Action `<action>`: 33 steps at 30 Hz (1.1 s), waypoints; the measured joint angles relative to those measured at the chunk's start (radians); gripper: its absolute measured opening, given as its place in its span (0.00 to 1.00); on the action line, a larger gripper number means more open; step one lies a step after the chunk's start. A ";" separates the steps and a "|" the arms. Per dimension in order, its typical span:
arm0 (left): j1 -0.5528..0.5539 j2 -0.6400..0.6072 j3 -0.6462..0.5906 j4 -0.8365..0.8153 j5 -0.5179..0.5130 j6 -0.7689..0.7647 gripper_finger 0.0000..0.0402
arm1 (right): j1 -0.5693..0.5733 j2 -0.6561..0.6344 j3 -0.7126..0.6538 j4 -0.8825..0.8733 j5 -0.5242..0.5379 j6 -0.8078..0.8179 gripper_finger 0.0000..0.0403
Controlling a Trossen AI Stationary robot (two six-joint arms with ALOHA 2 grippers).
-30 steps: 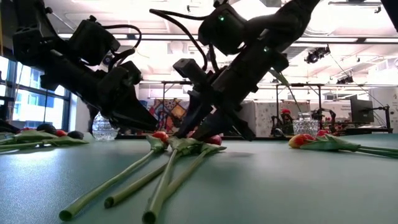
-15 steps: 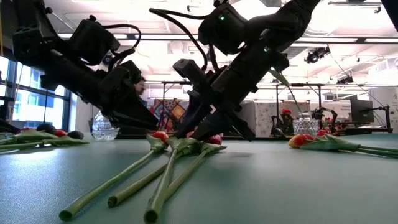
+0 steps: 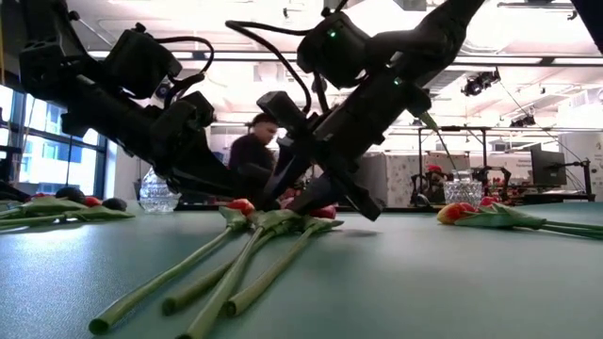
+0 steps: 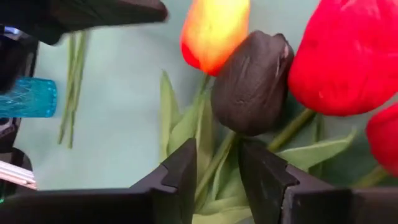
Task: Sort flowers into vase by color
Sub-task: Put the black tulip into the right transparent vase
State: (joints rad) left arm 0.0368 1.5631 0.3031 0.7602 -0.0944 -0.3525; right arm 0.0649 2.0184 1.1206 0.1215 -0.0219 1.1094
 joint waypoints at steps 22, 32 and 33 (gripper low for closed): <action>0.000 0.000 0.000 -0.008 0.001 -0.002 0.41 | -0.015 -0.001 -0.001 0.075 0.060 -0.098 0.00; 0.000 0.000 0.000 -0.029 0.002 -0.002 0.41 | -0.002 -0.141 -0.002 0.093 0.164 -0.214 0.00; 0.000 0.000 0.000 -0.028 0.002 -0.002 0.41 | 0.001 -0.165 -0.002 0.085 0.194 -0.235 0.00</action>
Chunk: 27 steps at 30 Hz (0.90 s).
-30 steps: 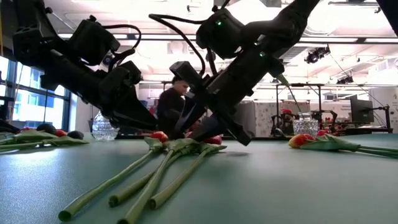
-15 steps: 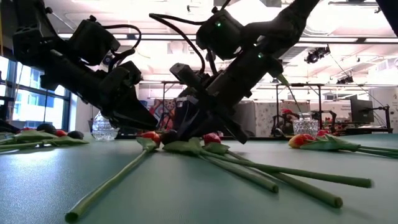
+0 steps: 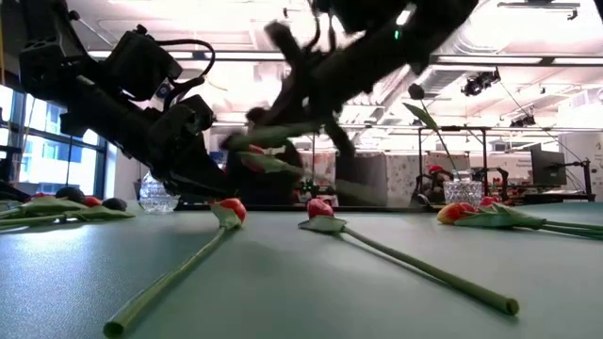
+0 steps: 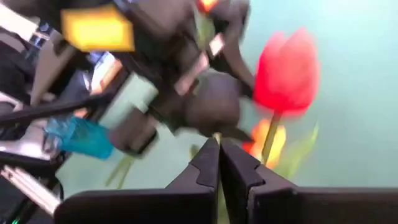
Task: Sort flowers into vase by color
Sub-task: Put the black tulip into the right transparent vase
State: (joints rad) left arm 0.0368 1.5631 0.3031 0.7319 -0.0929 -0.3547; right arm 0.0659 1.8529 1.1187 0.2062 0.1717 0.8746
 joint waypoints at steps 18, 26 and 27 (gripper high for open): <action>0.005 0.000 0.000 0.003 -0.014 -0.003 0.41 | -0.035 -0.138 0.000 -0.468 0.190 -0.073 0.00; 0.033 -0.020 0.000 -0.057 -0.024 -0.009 0.41 | -0.057 0.024 0.000 -0.249 -0.046 -0.116 0.00; 0.039 -0.033 0.000 -0.083 -0.027 -0.009 0.41 | -0.060 0.031 0.000 -0.244 -0.044 -0.116 0.00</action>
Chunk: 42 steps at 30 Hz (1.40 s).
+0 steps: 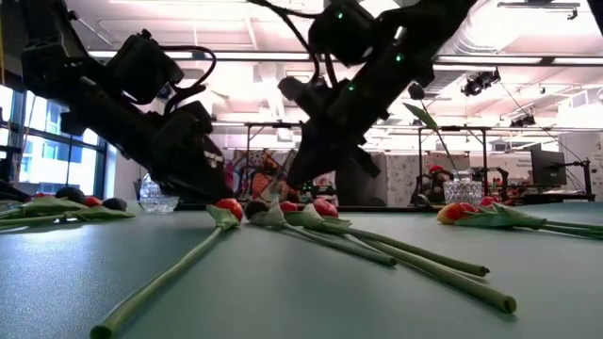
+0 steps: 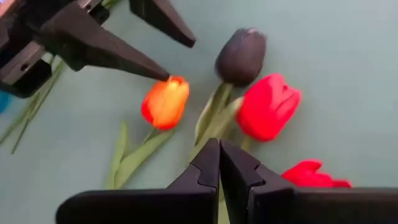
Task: Sort flowers into vase by color
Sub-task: Put the black tulip into the right transparent vase
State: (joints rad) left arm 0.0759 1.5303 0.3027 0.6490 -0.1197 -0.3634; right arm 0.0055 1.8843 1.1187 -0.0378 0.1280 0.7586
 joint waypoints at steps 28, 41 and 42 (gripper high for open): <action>0.084 -0.367 0.000 -0.370 -0.112 -0.028 0.41 | -0.006 0.211 0.363 -0.307 0.017 -0.172 0.31; 0.075 -0.439 0.000 -0.406 -0.114 -0.055 0.41 | -0.052 0.279 0.364 -0.288 -0.098 -0.129 0.23; 0.074 -0.439 0.000 -0.411 -0.115 -0.055 0.41 | -0.052 0.279 0.364 -0.285 -0.095 -0.131 0.22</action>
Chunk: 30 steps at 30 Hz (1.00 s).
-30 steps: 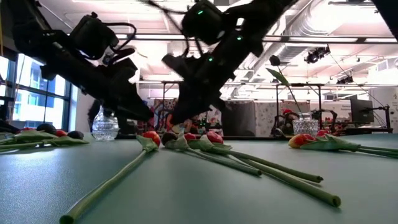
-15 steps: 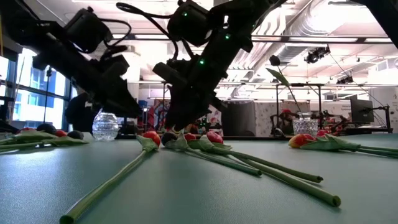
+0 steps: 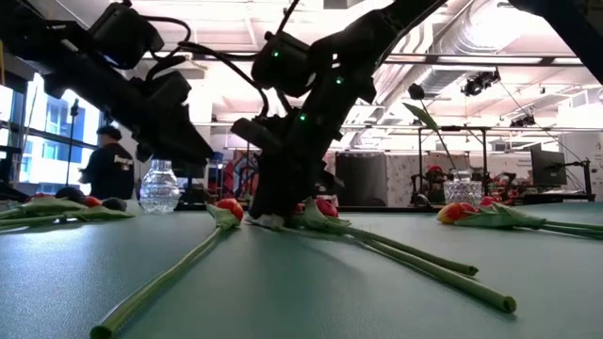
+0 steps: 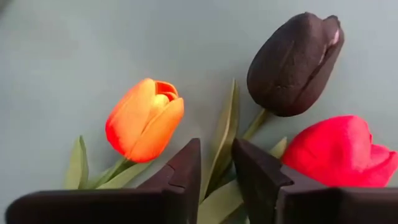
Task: Sort flowers into vase by color
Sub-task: Put the black tulip into the right transparent vase
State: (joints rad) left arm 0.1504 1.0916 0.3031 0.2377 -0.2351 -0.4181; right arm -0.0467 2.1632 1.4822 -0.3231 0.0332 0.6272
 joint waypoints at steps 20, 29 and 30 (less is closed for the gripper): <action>0.000 0.005 0.000 -0.107 -0.027 -0.032 0.41 | -0.027 -0.090 0.002 -0.105 0.029 -0.004 0.12; 0.000 0.005 0.000 -0.098 -0.066 -0.043 0.41 | -0.019 -0.058 0.002 -0.007 0.003 0.027 0.36; 0.000 0.005 0.000 -0.098 -0.066 -0.042 0.41 | -0.019 -0.050 0.002 0.009 0.012 0.027 0.37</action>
State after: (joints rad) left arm 0.1501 1.0962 0.3031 0.1400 -0.3009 -0.4603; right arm -0.0654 2.1128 1.4845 -0.3139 0.0456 0.6545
